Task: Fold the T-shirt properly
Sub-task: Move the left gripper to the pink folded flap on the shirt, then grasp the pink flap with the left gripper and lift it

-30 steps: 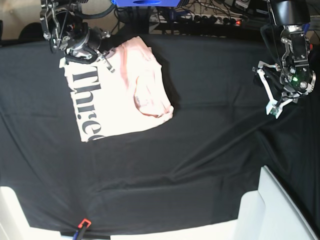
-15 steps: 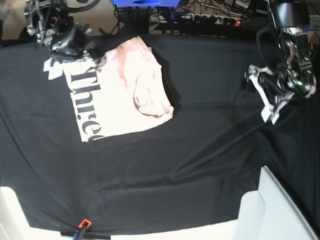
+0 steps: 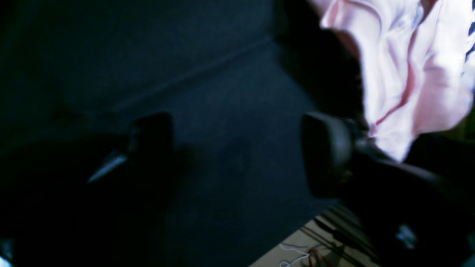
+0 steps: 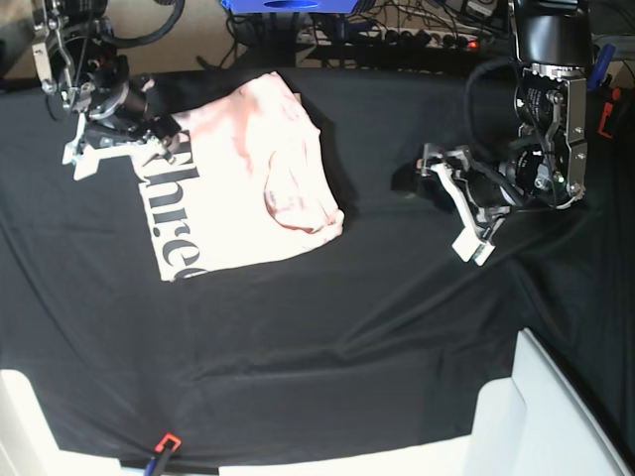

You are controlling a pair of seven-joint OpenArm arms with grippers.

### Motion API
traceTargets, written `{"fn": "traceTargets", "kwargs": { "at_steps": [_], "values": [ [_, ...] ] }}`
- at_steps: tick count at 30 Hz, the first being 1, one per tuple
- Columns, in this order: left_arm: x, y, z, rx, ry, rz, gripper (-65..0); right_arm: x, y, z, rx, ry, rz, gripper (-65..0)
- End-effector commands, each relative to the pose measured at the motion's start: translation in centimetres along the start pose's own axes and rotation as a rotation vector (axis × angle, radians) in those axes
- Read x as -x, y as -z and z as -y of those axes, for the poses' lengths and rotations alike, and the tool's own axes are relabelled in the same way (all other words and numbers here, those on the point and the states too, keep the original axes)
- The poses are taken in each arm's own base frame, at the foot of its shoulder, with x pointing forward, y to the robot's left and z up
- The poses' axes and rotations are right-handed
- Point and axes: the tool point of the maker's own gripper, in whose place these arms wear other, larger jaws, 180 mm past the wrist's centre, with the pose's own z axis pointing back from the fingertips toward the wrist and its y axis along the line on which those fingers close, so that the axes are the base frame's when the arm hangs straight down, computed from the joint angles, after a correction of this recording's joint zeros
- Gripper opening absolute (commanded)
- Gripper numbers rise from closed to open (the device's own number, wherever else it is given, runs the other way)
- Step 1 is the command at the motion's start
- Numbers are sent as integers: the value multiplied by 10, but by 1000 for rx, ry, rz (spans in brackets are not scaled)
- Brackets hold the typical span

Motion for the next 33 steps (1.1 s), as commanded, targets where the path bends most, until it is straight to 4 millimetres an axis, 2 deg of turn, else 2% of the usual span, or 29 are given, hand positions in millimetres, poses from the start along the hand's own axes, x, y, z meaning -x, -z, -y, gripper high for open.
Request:
{"fn": "traceTargets", "kwargs": {
  "at_steps": [1,2,7,11,13,27,33],
  "values": [
    [-14,-3,6,23,20,42,-22,-14,-7,-9,-30,-25,42,-325],
    [-13,-1,9,30,25,38,0,-16,-9,-11,-38,-30,50,-325],
    [0,4,8,37,3,6,0,-29,-24,-30,-92,-61,92,-325],
    [13,16,12,61,-57,-15,0,-39,-24,-41,-117,-66,115,-325],
    [18,22,19,81,-77,-20,0,-39,-24,-42,-117,-67,116,-325],
    [17,57,80,225,-162,9,0,-39,-23,-41,-116,-68,114,-325],
    [22,75,89,263,-227,-18,0,-39,-23,-41,-116,-68,114,-325]
  ]
}}
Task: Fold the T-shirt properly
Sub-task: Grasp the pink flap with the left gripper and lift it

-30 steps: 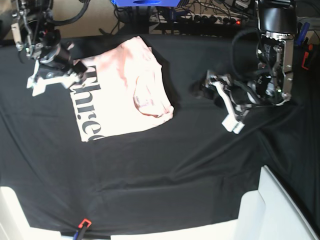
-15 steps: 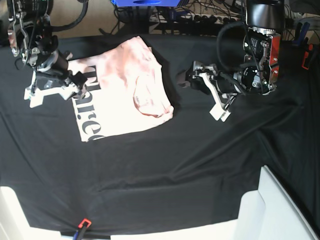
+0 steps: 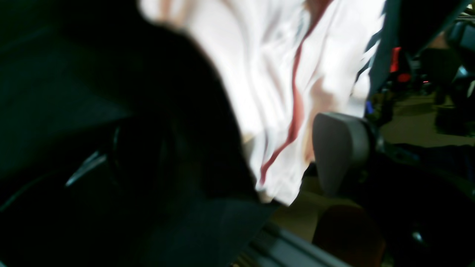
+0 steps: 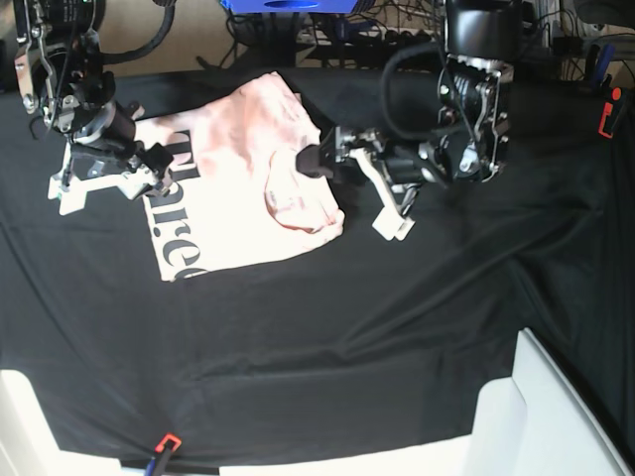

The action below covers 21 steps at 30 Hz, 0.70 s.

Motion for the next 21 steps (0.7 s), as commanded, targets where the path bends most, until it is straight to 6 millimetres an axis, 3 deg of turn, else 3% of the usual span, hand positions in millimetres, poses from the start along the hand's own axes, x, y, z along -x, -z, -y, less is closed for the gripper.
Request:
{"fn": "traceTargets", "kwargs": {
  "at_steps": [1,5,11,21],
  "values": [
    [0,2,2,5,14,-10,0,-7,-3,-4,-13,-14,26,-325],
    [0,4,18,80,117,-1,0,-6,-3,-4,-15,-15,23,-325],
    [7,6,19,84,110,-15,0,-6,-3,-4,-15,-16,22,-325],
    [5,23,44,140,96,1,0,-5,-3,-4,-15,-15,19,-328]
  ]
}}
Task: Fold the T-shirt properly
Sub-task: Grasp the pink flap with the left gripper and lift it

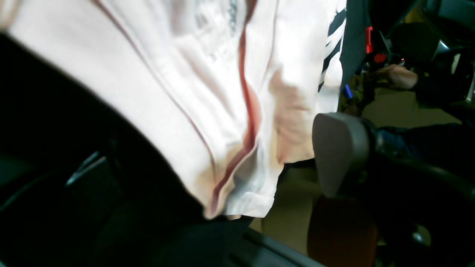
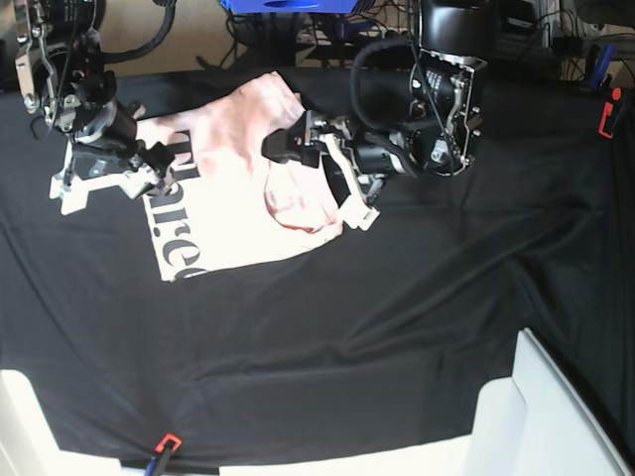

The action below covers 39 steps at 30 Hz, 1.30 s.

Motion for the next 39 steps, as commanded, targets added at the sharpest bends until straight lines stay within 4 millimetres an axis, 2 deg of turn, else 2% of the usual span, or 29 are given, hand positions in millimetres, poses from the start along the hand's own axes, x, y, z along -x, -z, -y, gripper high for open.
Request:
{"fn": "traceTargets", "kwargs": {
  "at_steps": [1,6,8,14,25,28,32,33,36,39],
  "values": [
    [-10,0,5,13,17,20,0,-6,-3,-4,-14,-12,23,-328],
    [3,13,-9,23,-66,-34,0,-4,-3,-3,-12,-9,17,-329],
    [2,18,-13,28,-92,-36,0,-4,-3,-3,-13,-10,17,-329],
    [2,46,2,56,-31,-110,0,-4,-3,-3,-13,-10,17,-329],
    [-27,54,5,16,-10,-96,0,-6,-3,-2,-11,-9,23,-329],
    [-39,59,14,32,7,-81,0,-6,-3,-2,-11,-9,23,-329],
    [-40,60,15,35,8,-80,-2,-6,-3,-2,-12,-10,24,-329],
    [-40,60,15,35,8,-80,-57,-6,-3,-2,-12,-10,24,-329],
    [-40,60,15,35,8,-80,-314,-8,-3,-2,-12,-9,28,-329],
    [-40,60,15,33,8,-80,-527,-9,-3,-3,-15,-10,30,-329]
  ]
}}
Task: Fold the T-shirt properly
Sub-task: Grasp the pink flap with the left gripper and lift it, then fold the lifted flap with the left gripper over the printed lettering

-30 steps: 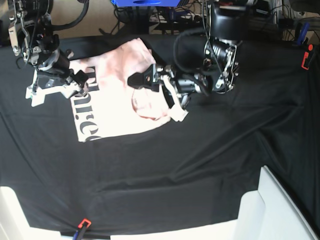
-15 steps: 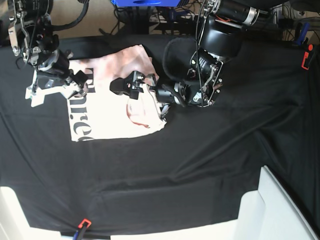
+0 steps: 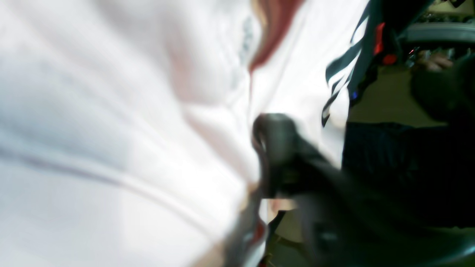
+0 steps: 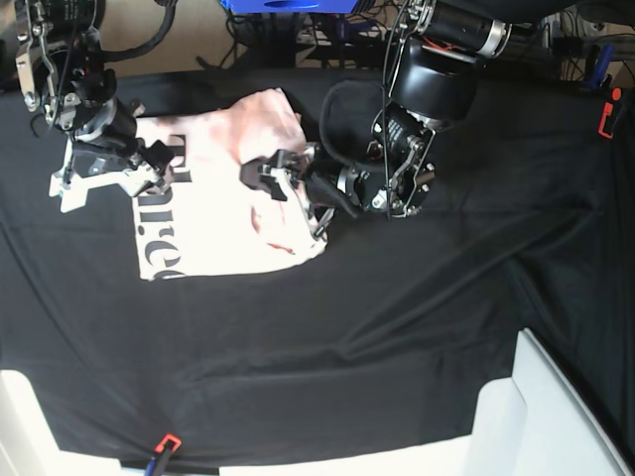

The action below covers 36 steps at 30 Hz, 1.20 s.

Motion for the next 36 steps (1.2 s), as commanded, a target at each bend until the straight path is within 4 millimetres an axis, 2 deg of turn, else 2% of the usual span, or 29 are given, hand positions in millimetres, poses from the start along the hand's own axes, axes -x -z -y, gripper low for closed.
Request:
{"fn": "traceTargets", "kwargs": {
  "at_steps": [1,2,7,11,12,17,22,26,29,36],
  "values": [
    [-16,-1,9,20,27,30,-593,-10,-3,-6,-21,-11,29,-329],
    [-15,0,7,8,38,19,-650,-10,-3,-6,-22,-11,32,-329],
    [1,5,-7,-104,145,-81,-650,-11,-3,-6,-21,-13,32,-329],
    [3,-2,-21,-163,178,-110,-650,-11,-3,-5,-19,-13,32,-329],
    [2,-10,-32,-187,180,-117,-650,-11,-3,-5,-18,-15,33,-329],
    [-11,-47,-70,-288,212,-128,-650,-11,-3,-5,-18,-15,33,-329],
    [-33,-89,-105,-402,251,-127,-650,-14,-2,-8,-24,-16,39,-329],
    [-40,-118,-131,-559,339,-245,-650,-16,-2,-10,-30,-17,45,-329],
    [-55,-136,-142,-687,442,-299,-650,-18,-2,-12,-34,-18,48,-329],
    [-90,-136,-135,-900,763,-494,-650,-18,-2,-12,-34,-18,48,-329]
  ]
}}
